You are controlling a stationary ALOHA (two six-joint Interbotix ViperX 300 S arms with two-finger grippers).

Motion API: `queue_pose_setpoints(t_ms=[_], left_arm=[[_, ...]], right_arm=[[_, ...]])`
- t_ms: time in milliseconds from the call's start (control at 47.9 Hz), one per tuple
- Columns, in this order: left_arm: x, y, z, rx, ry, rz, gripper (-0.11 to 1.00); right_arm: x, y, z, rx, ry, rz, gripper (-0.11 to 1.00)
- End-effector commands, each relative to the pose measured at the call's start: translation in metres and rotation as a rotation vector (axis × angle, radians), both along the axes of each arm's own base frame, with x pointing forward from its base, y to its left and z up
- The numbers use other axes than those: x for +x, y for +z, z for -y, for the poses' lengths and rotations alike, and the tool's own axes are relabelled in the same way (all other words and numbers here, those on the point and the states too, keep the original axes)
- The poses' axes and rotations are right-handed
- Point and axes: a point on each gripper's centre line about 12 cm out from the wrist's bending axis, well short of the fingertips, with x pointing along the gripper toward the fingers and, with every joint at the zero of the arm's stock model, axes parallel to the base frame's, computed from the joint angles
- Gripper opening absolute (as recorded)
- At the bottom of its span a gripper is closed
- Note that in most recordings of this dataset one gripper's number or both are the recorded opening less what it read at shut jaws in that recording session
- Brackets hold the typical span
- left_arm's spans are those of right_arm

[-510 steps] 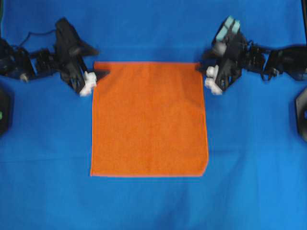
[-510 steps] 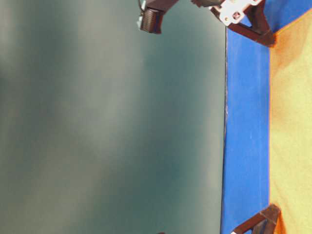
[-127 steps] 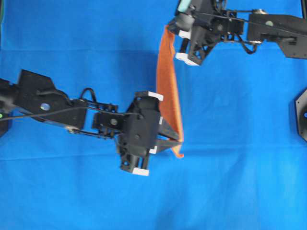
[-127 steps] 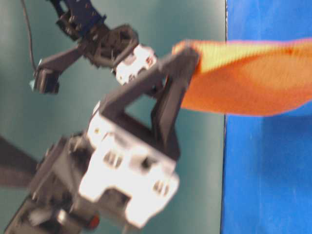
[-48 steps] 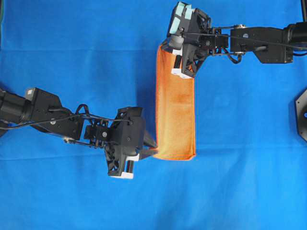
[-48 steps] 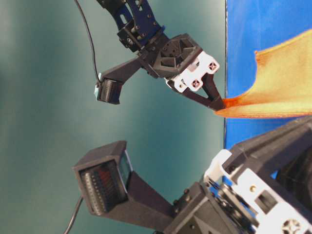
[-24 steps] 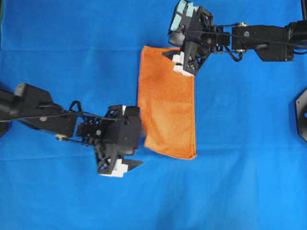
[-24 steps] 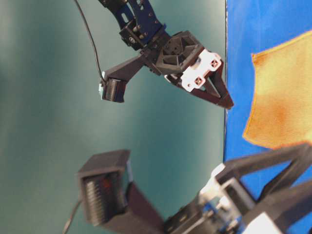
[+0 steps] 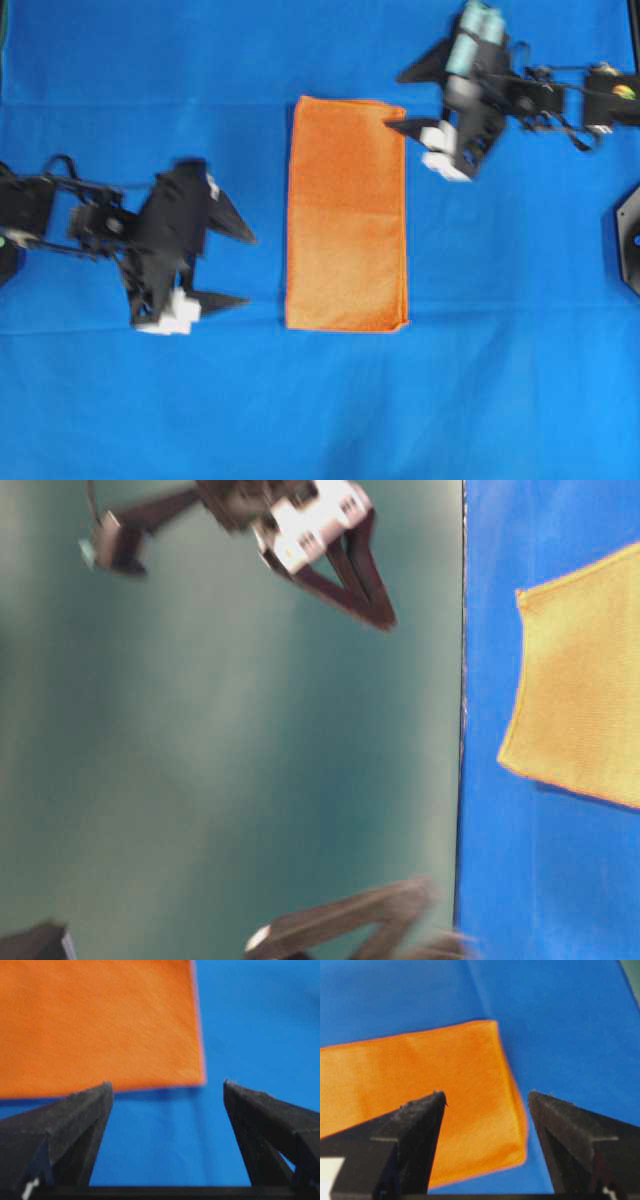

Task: Fold the orange towel.
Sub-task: 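Retract both grippers away from the towel strip, then move both grippers to the far corners of the towel strip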

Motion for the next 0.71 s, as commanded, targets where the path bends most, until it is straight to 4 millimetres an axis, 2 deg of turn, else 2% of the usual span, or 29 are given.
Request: queue_pose_setpoints(t_ms=[0, 188, 355, 480, 689], left_arm=[[-0.007, 0.017, -0.015, -0.005, 0.042, 0.109, 0.85], [-0.036, 0.027, -0.037, -0.006, 0.111, 0.244, 0.85], [-0.062, 0.024, -0.049, -0.001, 0.159, 0.336, 0.85], [-0.071, 0.019, -0.051, -0.003, 0.171, 0.379, 0.85], [-0.069, 0.018, -0.052, -0.004, 0.172, 0.379, 0.85]], right_arm=[[-0.016, 0.016, -0.015, 0.018, 0.019, 0.083, 0.66], [-0.049, 0.028, -0.050, 0.079, 0.090, 0.227, 0.66], [-0.070, 0.024, -0.065, 0.133, 0.130, 0.321, 0.66], [-0.074, 0.019, -0.068, 0.152, 0.145, 0.344, 0.66], [-0.072, 0.018, -0.068, 0.156, 0.142, 0.340, 0.66]])
